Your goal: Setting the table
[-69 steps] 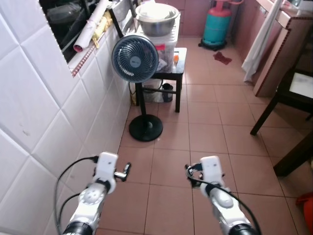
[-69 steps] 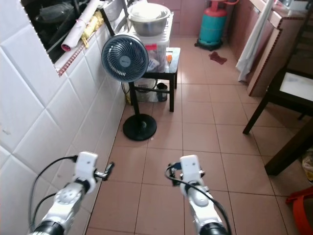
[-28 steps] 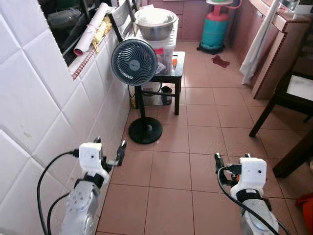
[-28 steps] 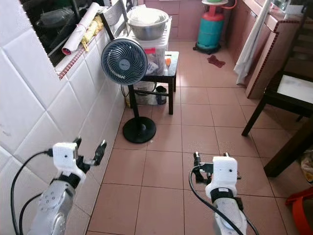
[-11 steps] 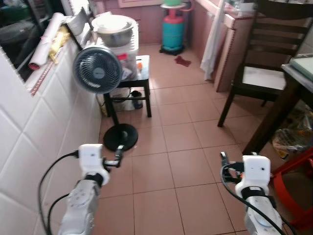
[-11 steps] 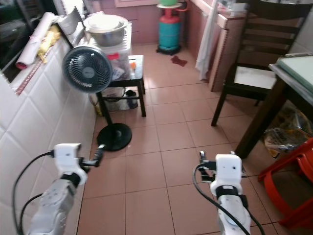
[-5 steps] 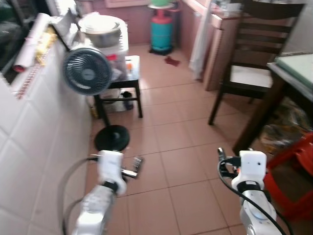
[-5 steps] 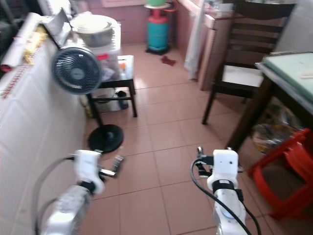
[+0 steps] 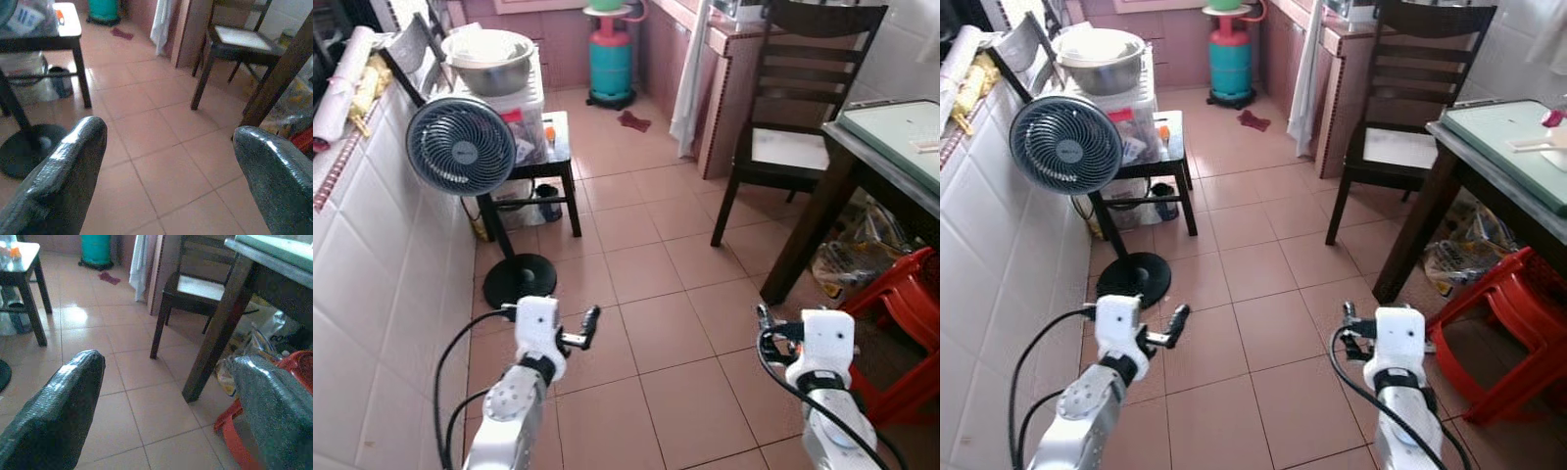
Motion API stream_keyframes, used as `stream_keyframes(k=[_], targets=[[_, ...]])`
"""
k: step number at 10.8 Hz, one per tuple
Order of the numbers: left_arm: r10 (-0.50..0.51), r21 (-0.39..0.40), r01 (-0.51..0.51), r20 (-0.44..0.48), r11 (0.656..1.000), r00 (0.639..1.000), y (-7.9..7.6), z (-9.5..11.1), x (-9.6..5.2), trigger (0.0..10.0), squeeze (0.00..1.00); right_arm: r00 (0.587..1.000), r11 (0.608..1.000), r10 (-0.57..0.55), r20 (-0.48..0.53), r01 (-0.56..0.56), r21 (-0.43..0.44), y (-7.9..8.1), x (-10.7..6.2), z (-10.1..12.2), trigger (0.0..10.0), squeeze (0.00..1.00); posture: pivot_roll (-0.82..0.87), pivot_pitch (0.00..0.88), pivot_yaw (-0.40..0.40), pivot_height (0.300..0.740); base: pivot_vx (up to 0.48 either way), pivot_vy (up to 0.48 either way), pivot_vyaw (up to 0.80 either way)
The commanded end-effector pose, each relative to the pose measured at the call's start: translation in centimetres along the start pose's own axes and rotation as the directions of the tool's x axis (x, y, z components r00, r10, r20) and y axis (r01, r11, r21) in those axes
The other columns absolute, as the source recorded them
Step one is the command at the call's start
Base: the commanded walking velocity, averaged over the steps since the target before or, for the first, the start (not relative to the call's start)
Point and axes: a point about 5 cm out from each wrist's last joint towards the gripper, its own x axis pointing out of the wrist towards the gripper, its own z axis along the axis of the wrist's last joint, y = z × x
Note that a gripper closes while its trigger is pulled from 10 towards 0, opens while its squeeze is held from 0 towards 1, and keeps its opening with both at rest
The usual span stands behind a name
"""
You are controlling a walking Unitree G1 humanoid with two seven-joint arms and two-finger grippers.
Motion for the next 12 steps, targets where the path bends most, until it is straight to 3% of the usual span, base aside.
stream_keyframes(k=[1, 4, 6, 12], targets=[[-0.004, 0.018, 0.004, -0.015, 1.0, 1.0, 0.5, -0.1, -0.2, 10.0, 0.0, 1.0, 1.0, 0.006, -0.028, -0.005, 0.008, -0.1, -0.1, -0.7, 10.0, 0.0, -0.06, 0.04, 0.038, 0.74, 0.0, 0.0, -0.8], [-0.004, 0.061, 0.002, 0.036, 0.998, 0.999, 0.6, 0.3, 0.2, 10.0, 0.0, 1.0, 1.0, 0.015, 0.004, -0.015, 0.025, 0.9, 0.5, -0.1, 10.0, 0.0, -0.05, 0.031, 0.044, 0.74, 0.0, 0.0, -0.59], [0.075, 0.018, -0.076, 0.063, 0.997, 0.995, 1.3, 0.8, 0.1, 10.0, 0.0, 0.999, 0.999, 0.024, 0.022, -0.025, 0.037, 1.4, 0.7, 0.2, 10.0, 0.0, -0.05, 0.035, 0.049, 0.74, 0.0, 0.0, -0.8], [0.024, 0.036, -0.027, 0.076, 0.999, 0.997, 1.5, 1.2, 0.1, 10.0, 0.0, 0.999, 0.998, 0.047, 0.019, -0.047, 0.041, 1.9, 0.2, 0.0, 10.0, 0.0, -0.05, 0.074, 0.057, 0.74, 0.0, 0.0, -0.8]])
